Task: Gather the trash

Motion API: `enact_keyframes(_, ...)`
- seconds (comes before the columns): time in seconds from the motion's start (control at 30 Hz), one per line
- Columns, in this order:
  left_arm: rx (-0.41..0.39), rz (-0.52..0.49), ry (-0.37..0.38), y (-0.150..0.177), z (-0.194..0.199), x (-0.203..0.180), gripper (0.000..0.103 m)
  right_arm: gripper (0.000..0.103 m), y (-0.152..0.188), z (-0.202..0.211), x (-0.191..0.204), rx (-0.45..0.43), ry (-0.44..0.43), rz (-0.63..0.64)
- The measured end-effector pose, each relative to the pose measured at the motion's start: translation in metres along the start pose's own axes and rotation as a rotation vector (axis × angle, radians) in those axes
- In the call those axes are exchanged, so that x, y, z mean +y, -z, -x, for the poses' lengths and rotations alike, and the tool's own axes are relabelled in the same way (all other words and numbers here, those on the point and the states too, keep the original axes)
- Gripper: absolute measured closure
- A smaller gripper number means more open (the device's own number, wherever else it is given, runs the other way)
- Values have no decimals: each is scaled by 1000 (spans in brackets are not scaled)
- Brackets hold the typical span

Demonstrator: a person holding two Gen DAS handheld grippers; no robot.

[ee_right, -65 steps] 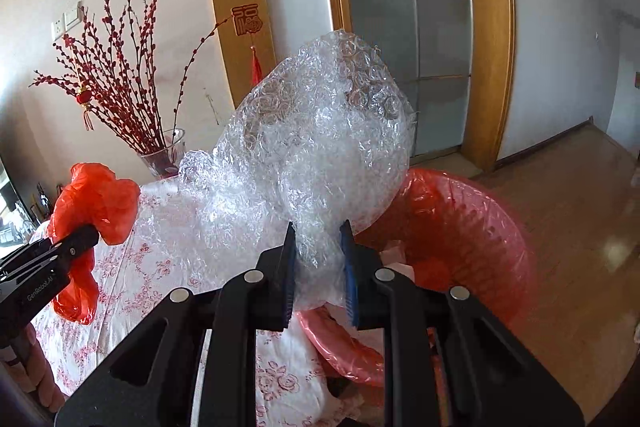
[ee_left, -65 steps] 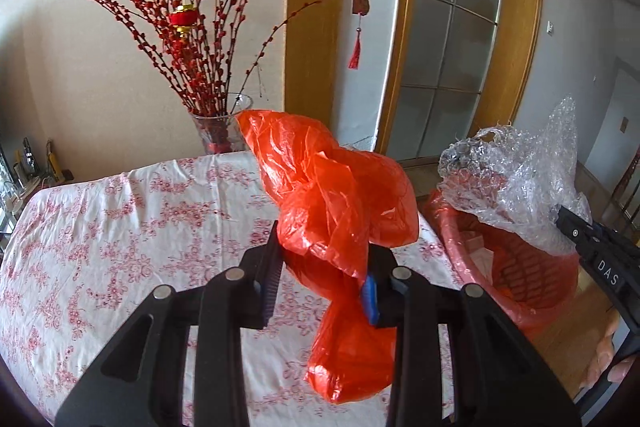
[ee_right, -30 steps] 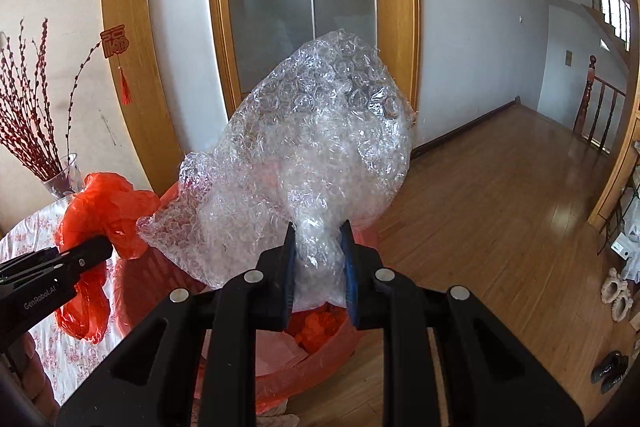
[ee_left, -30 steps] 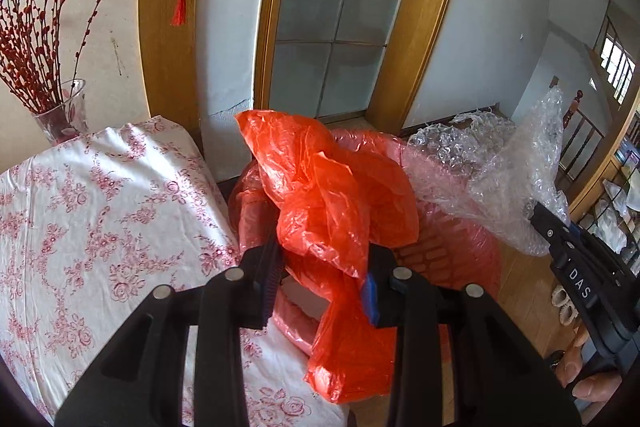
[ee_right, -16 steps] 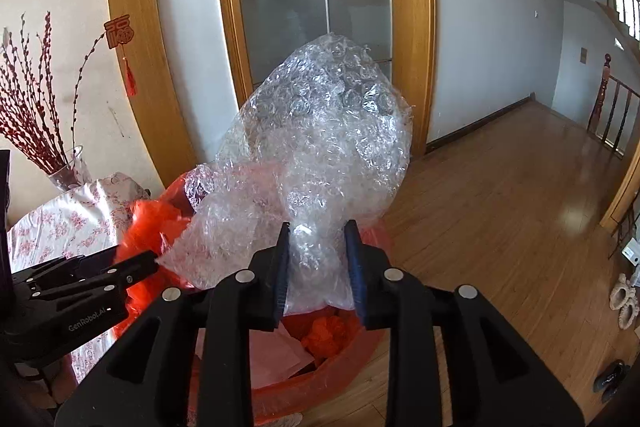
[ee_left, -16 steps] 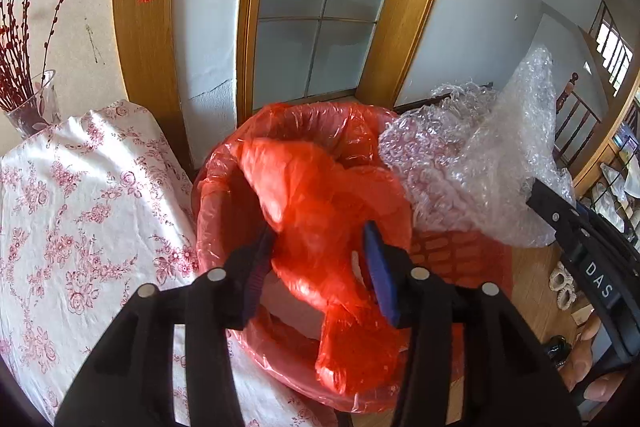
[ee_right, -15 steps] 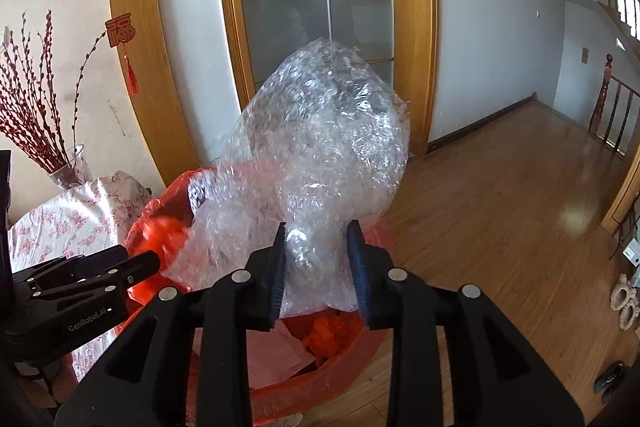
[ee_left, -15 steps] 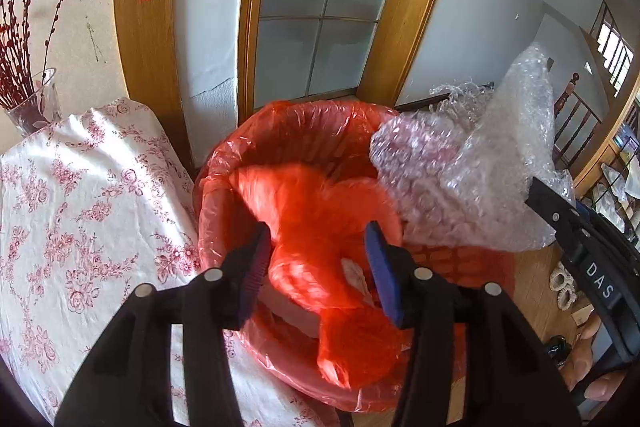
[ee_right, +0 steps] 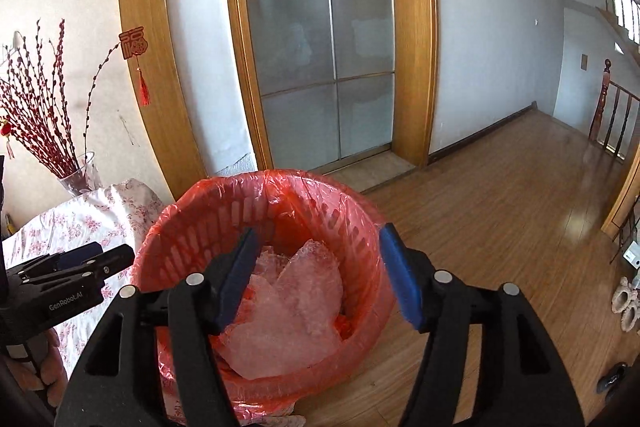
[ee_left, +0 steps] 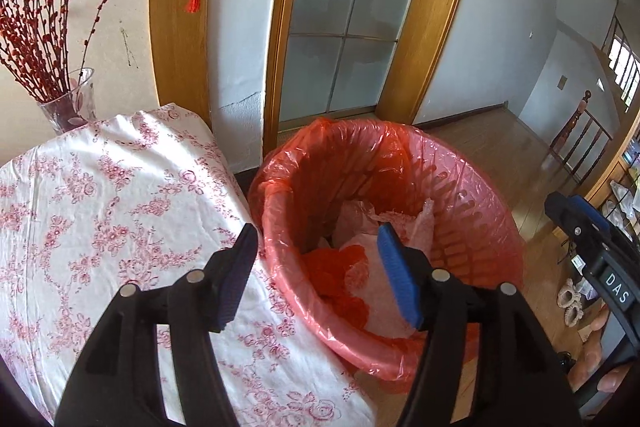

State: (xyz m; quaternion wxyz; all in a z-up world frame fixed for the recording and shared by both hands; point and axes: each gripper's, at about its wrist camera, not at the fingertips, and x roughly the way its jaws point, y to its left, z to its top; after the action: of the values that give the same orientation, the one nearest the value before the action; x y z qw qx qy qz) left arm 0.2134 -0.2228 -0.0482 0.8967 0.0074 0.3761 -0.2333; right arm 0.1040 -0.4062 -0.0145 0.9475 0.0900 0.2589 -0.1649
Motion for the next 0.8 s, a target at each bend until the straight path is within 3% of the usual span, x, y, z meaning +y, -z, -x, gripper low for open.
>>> enact_keyframes(0.3, -154, 32, -68, 13, 81, 34, 23, 4, 8, 46, 23, -61, -22, 8)
enact_keyframes(0.5, -265, 47, -172, 36, 144, 53, 5, 2, 17, 80, 50, -148, -19, 63)
enact_keyframes(0.8, -340, 82, -326, 75, 196, 75, 4, 2, 36, 120, 71, -176, -26, 67)
